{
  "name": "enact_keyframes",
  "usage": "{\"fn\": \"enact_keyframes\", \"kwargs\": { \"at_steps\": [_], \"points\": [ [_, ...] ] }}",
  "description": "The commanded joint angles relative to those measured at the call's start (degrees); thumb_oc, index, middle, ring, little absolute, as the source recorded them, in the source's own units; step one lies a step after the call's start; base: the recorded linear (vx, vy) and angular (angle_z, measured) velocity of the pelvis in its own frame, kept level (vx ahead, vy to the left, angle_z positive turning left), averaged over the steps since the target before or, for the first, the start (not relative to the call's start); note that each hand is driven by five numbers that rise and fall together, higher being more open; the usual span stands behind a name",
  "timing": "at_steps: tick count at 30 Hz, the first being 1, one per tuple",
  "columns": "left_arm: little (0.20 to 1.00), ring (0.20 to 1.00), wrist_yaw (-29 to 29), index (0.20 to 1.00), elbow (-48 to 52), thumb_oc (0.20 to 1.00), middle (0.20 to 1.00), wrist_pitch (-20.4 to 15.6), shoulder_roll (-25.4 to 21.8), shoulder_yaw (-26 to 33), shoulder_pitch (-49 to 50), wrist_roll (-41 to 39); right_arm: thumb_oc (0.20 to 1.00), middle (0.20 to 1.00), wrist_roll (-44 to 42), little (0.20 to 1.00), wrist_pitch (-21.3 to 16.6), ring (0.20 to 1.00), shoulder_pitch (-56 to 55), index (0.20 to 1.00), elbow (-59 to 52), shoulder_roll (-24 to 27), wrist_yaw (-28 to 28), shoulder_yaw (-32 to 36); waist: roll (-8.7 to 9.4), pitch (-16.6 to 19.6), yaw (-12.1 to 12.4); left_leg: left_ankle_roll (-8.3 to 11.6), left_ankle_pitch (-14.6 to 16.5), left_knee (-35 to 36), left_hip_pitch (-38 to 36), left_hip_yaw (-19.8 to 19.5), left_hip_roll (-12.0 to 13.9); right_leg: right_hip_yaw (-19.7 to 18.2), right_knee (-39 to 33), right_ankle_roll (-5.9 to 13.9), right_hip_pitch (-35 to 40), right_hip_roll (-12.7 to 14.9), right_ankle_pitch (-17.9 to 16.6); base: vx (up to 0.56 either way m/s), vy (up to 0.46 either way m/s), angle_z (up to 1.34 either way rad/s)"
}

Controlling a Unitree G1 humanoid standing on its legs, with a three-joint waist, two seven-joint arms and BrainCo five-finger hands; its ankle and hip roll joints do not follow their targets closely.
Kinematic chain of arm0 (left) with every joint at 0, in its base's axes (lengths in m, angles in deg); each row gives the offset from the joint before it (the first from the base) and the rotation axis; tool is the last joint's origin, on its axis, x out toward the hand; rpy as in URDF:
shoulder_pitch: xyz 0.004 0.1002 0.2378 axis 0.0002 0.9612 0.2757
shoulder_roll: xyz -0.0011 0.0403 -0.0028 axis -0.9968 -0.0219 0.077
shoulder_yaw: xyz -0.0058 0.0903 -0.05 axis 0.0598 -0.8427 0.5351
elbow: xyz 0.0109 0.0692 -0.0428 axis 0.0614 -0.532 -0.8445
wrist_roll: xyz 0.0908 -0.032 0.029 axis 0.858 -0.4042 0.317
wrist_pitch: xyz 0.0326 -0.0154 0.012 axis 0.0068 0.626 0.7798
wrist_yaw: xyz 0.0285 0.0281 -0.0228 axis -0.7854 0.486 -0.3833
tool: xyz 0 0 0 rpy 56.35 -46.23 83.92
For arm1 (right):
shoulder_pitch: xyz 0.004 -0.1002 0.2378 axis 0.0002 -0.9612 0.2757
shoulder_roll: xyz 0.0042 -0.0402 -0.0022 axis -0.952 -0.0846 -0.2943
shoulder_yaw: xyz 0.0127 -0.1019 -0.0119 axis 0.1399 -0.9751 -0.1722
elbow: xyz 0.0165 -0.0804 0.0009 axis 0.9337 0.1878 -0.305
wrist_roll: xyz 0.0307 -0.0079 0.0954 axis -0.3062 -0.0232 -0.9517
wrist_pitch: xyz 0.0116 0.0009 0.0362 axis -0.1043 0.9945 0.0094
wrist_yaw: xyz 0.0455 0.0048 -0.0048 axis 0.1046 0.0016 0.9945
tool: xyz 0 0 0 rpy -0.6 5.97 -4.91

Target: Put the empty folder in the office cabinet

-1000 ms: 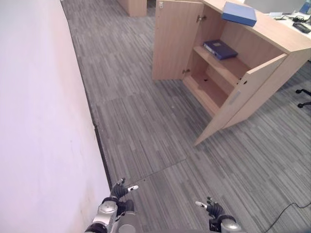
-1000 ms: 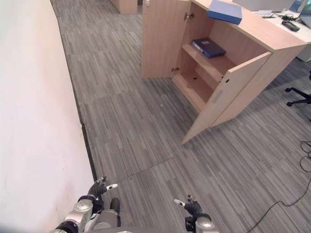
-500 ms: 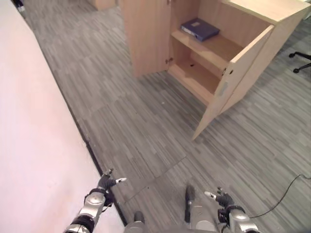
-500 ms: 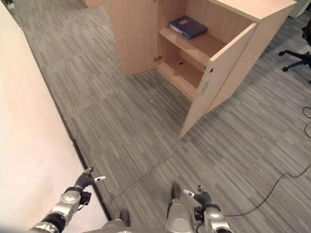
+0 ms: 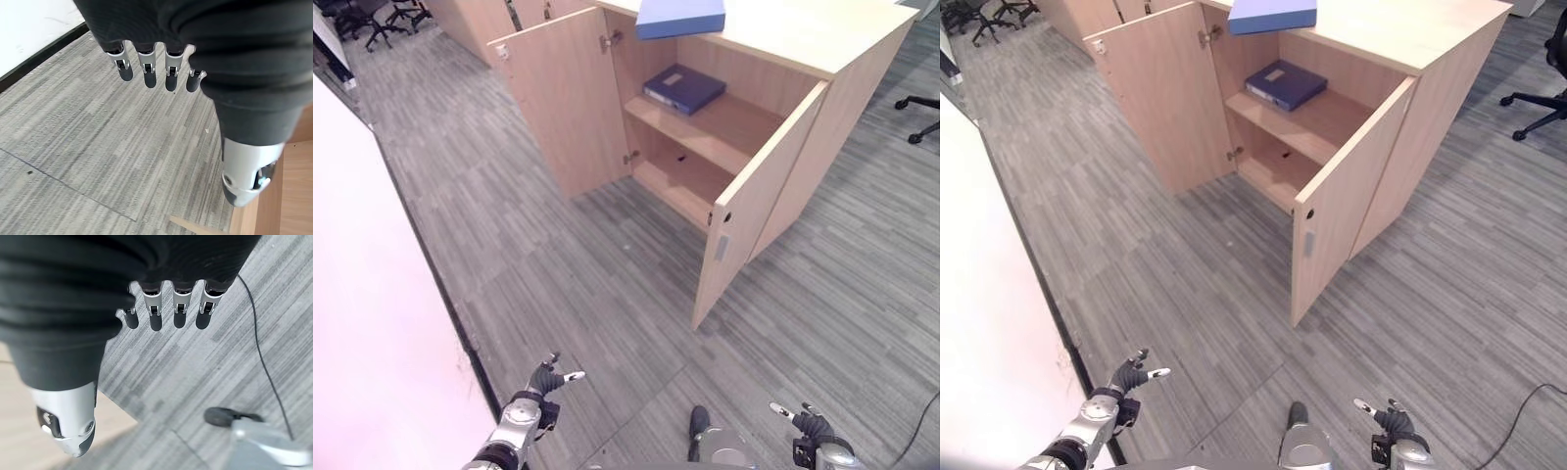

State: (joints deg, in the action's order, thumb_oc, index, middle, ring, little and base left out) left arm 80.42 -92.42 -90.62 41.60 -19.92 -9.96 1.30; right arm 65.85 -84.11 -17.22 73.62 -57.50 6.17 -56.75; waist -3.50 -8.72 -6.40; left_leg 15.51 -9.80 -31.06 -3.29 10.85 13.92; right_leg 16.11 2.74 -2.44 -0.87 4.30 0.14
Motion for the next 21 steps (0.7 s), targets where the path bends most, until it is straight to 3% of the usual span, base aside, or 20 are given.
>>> {"fn": "enact_keyframes", "kwargs": {
  "at_steps": [1,3,6,8,9,11,12,16,21],
  "points": [
    [1.000,1.000,-0.6,1.000,3.4,1.000,1.000,-1.9,-1.9,-1.0,-3.2,-1.3,1.000,1.000,-2.4,1.000,-1.3,1.000,0.1,1.000,0.0,0.3,-0.8,0.3,1.52,-1.0,-0.8,-2.93,4.4,3.2,-1.2,3.2,0.7,-1.6,-7.4,7.11,0.9,2.7,-1.7,0.26,0.037,-0.55],
    [1.000,1.000,-0.7,1.000,3.5,1.000,1.000,-1.8,-1.6,-0.8,-2.8,-1.5,1.000,1.000,-2.4,1.000,-1.2,1.000,0.3,1.000,-0.6,0.8,-0.7,0.1,1.82,-1.0,0.1,-4.34,4.7,9.6,0.5,4.5,3.9,-3.6,-7.5,8.25,2.9,3.4,-0.5,0.31,0.104,-0.48],
    [1.000,1.000,-0.7,1.000,3.3,1.000,1.000,-1.8,-1.1,-0.9,-2.1,-1.3,1.000,1.000,-2.3,1.000,-1.3,1.000,0.4,1.000,-1.0,1.1,-0.5,0.1,0.81,-0.8,0.9,-4.25,4.9,22.4,-0.5,3.7,4.8,-6.3,-7.7,10.00,5.0,3.4,1.0,0.30,0.198,-0.48],
    [1.000,1.000,-0.8,1.000,3.4,1.000,1.000,-2.1,-0.7,-1.4,-1.6,-1.4,1.000,1.000,-2.1,1.000,-1.4,1.000,0.2,1.000,-1.5,1.2,-0.4,-0.4,0.15,-0.6,1.9,-4.10,3.7,29.2,1.1,-0.5,4.6,-8.9,-7.7,10.52,6.6,3.5,2.7,0.29,0.175,-0.69],
    [1.000,1.000,-0.8,1.000,3.4,1.000,1.000,-2.1,-0.7,-1.4,-1.6,-1.4,1.000,1.000,-2.0,1.000,-1.4,1.000,0.2,1.000,-1.5,1.2,-0.4,-0.4,0.14,-0.5,1.9,-4.11,3.5,29.4,1.2,-0.5,4.6,-8.9,-7.7,10.49,6.4,3.5,2.5,0.22,0.127,-0.85],
    [1.000,1.000,-1.3,1.000,3.1,1.000,1.000,-2.6,-0.8,-1.9,-1.7,-2.0,1.000,1.000,-2.1,1.000,-1.9,1.000,0.5,1.000,-2.3,1.3,-0.8,-0.7,-0.56,-1.1,2.9,-3.03,-0.1,34.7,4.6,-7.4,5.0,-13.2,-7.7,10.66,8.0,3.5,4.1,0.42,0.246,-1.29],
    [1.000,1.000,-1.6,1.000,2.4,1.000,1.000,-2.8,-1.0,-1.9,-2.1,-2.2,1.000,1.000,-2.0,1.000,-1.9,1.000,0.6,1.000,-2.9,1.1,-0.9,-1.0,-0.07,-1.9,3.2,-2.40,-0.3,35.6,8.2,-10.4,5.4,-16.4,-7.7,10.79,9.5,4.1,5.7,0.47,0.299,-1.35],
    [1.000,1.000,-1.7,1.000,1.3,1.000,1.000,-3.0,-1.3,-2.1,-2.0,-1.9,1.000,1.000,-1.6,1.000,-1.7,1.000,1.1,1.000,-1.9,0.8,-0.9,-1.3,-0.07,-2.1,3.7,-1.60,-0.4,36.1,11.3,-14.5,6.0,-22.8,-7.7,11.16,11.2,4.7,8.0,0.27,0.245,-0.92],
    [1.000,1.000,-1.5,1.000,1.0,1.000,1.000,-3.0,-1.6,-2.4,-1.6,-1.1,1.000,1.000,-1.1,1.000,-1.4,1.000,1.5,1.000,-0.4,0.1,-0.3,-1.2,-0.35,-1.0,3.8,-1.84,0.3,35.0,9.5,-14.0,6.0,-27.6,-5.1,13.03,10.6,6.6,9.2,0.21,0.347,-0.71]
  ]
}}
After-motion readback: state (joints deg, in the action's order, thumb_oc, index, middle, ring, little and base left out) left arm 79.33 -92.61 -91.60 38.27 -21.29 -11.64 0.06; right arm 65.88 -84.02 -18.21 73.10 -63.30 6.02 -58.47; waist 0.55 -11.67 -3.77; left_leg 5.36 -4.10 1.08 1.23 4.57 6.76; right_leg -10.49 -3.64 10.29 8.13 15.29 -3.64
